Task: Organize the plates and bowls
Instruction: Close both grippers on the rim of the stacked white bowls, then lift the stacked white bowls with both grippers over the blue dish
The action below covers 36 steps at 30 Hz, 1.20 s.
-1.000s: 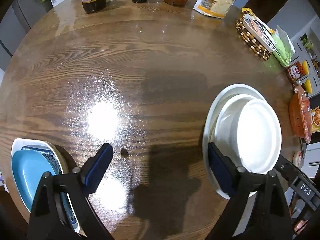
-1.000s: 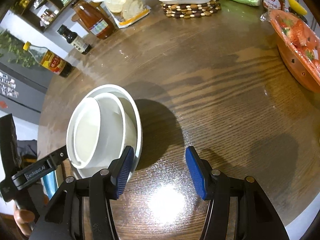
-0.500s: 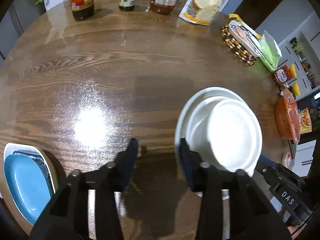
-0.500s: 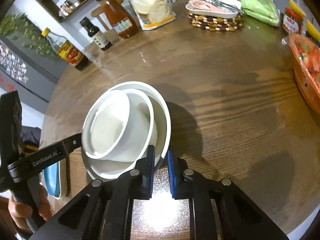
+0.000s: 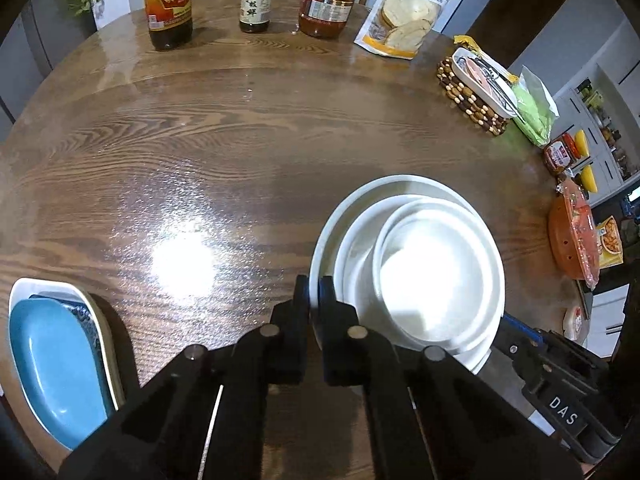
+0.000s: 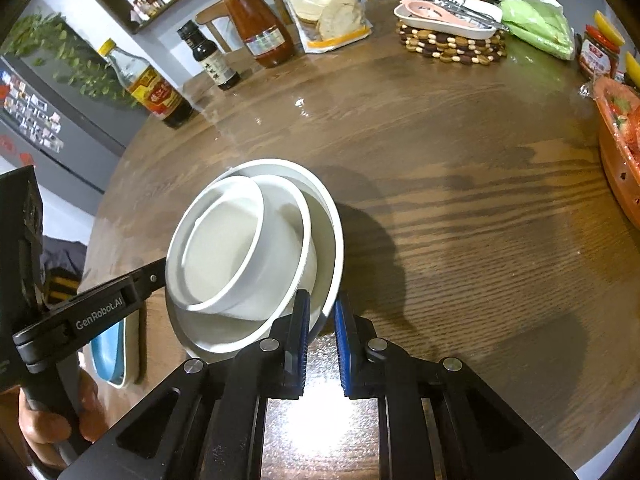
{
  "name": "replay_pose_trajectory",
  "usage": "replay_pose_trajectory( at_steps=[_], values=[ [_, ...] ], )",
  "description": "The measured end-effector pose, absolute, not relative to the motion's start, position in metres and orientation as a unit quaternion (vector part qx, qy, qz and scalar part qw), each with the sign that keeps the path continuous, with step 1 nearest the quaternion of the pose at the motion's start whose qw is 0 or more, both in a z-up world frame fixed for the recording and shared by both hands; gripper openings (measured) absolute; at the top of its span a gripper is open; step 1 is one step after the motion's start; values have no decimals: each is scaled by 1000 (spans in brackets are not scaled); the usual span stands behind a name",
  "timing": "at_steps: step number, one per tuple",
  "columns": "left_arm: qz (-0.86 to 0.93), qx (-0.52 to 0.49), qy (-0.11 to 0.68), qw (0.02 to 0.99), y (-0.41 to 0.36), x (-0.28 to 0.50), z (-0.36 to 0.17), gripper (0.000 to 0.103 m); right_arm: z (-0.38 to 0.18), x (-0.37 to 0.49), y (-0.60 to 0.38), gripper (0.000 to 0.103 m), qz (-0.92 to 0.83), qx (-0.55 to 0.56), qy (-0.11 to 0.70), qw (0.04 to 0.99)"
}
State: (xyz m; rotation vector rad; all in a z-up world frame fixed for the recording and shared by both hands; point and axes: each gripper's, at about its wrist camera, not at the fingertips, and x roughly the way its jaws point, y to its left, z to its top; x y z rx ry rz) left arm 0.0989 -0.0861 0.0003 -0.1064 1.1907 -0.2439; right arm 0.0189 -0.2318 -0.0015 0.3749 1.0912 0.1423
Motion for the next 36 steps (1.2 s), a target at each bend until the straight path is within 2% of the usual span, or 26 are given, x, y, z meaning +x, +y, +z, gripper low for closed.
replay_pose_trajectory(
  at_steps=[19, 36],
  values=[
    [-103, -65, 526, 842, -62, 73, 31, 1, 29, 3, -207, 16, 96, 165, 490, 850],
    [-27, -104, 476, 873, 9, 39, 68, 1, 57, 5, -144, 16, 182, 122, 467, 857]
  ],
)
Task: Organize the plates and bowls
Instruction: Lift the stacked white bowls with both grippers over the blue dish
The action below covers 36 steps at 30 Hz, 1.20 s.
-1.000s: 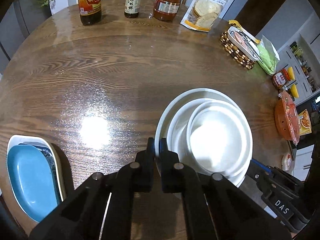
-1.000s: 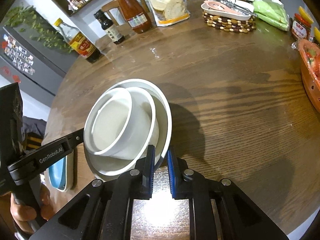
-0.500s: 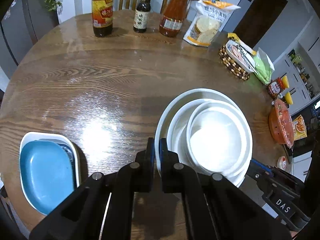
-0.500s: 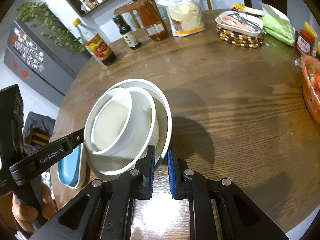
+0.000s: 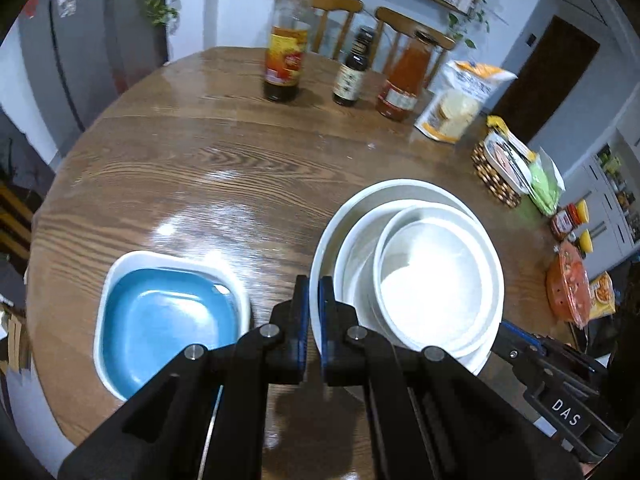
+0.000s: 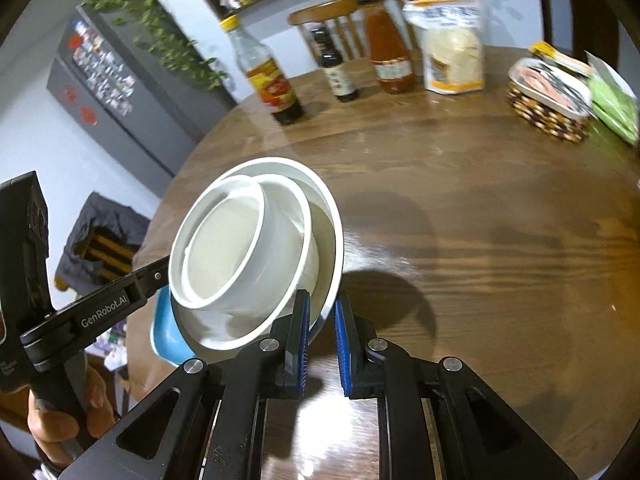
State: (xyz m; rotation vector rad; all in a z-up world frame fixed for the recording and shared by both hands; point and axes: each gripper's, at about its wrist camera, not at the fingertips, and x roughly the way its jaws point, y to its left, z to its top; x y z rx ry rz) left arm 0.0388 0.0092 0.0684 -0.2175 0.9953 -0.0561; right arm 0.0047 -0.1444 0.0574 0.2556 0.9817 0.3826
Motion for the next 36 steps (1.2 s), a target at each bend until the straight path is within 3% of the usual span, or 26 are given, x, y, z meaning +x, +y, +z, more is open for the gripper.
replay_pose_trajectory(
  at_steps=[19, 28, 36],
  values=[
    [130, -148, 482, 854, 132, -2, 60, 1, 29, 21, -14, 16, 305, 58, 518, 797],
    [119, -141, 519, 835, 141, 13, 34, 1, -1, 30, -8, 16, 280, 88, 558, 776],
    [90, -104, 517, 845, 127, 47, 29, 2, 4, 49, -26, 16, 232, 89, 533, 809]
  ],
)
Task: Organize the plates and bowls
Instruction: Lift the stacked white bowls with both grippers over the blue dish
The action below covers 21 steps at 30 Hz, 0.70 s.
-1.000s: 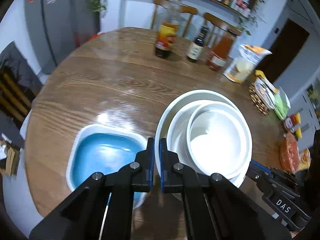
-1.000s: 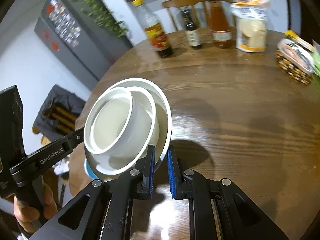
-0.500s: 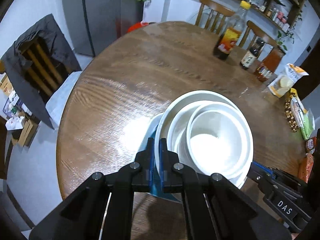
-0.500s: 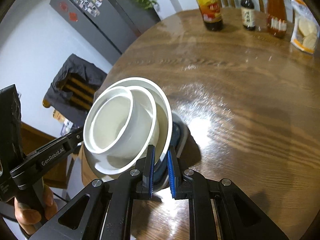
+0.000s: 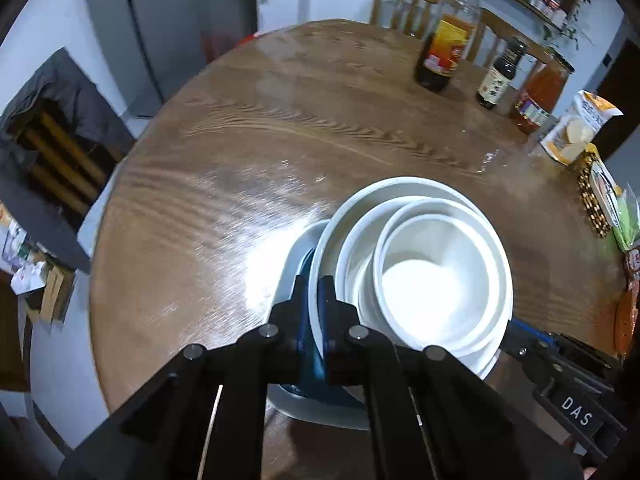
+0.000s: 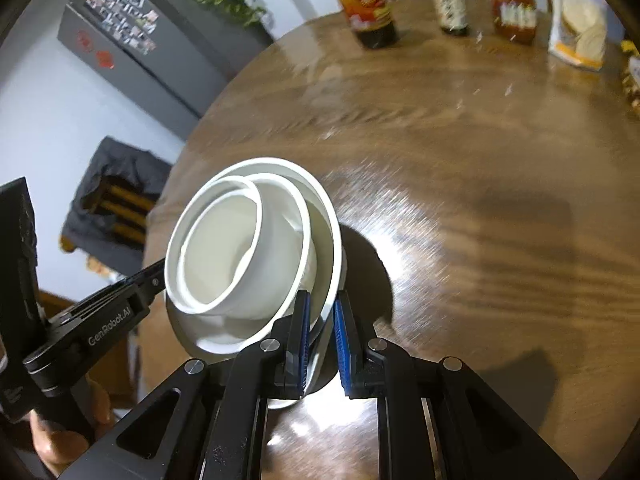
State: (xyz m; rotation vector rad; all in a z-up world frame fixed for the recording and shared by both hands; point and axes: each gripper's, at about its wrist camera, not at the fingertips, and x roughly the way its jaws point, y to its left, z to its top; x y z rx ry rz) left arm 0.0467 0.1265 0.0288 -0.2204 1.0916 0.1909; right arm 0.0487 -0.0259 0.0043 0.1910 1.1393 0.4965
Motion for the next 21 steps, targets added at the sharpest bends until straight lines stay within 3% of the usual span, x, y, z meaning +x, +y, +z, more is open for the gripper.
replay_pose_trajectory(
  at_steps=[13, 21],
  values=[
    [34, -75, 515, 853, 86, 119, 26, 3, 13, 101, -59, 16, 148, 86, 508, 844],
    [28, -66, 515, 854, 81, 125, 26, 4, 14, 100, -65, 16, 132, 89, 505, 849]
  ],
)
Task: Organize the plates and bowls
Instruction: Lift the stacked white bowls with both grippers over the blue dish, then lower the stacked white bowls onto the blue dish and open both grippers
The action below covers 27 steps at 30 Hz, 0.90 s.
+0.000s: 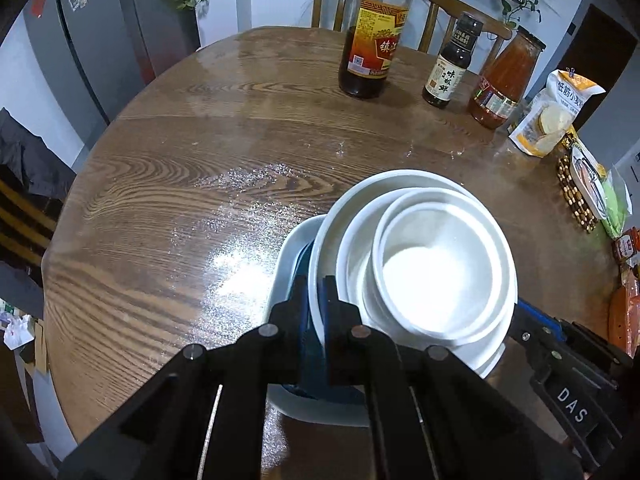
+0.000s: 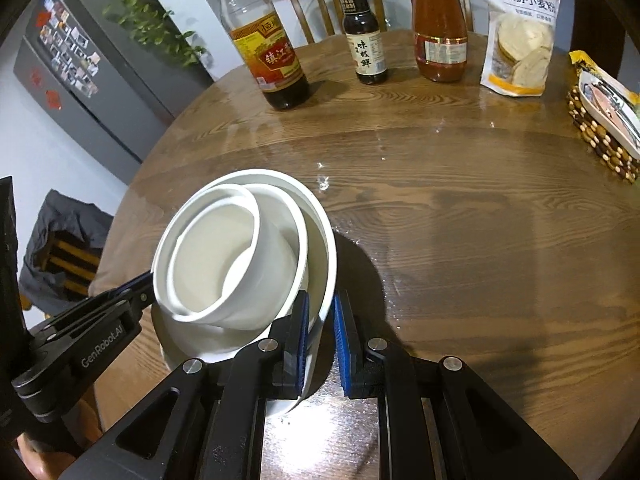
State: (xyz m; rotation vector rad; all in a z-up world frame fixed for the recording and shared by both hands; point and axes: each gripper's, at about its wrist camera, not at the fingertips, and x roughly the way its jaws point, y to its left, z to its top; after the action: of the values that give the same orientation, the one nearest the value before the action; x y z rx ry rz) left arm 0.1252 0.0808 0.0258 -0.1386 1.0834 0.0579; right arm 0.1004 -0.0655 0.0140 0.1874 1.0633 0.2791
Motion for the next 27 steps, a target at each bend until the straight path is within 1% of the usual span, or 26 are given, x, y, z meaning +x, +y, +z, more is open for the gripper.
replay_pose_trajectory(
  at_steps=[5, 7, 11, 15, 17, 27],
  values=[
    [33, -59, 515, 854, 78, 129, 24, 7, 16, 101, -62, 16, 123, 76, 505, 851],
    [38, -62, 516, 854, 79, 128, 23, 10, 17, 101, -61, 16, 123, 68, 504, 852],
    [49, -55, 513, 855, 77, 129, 23, 17, 17, 101, -59, 16, 120, 60, 503, 854],
    [58, -40, 510, 857, 78, 128, 23, 28, 17, 100, -60, 16, 119, 61, 501, 855],
    [61, -37, 509, 858, 79, 128, 23, 32, 17, 100, -60, 16, 118, 62, 500, 856],
    [67, -23, 506, 860, 82, 127, 23, 48, 17, 99, -60, 16, 106, 64, 498, 858]
  ],
)
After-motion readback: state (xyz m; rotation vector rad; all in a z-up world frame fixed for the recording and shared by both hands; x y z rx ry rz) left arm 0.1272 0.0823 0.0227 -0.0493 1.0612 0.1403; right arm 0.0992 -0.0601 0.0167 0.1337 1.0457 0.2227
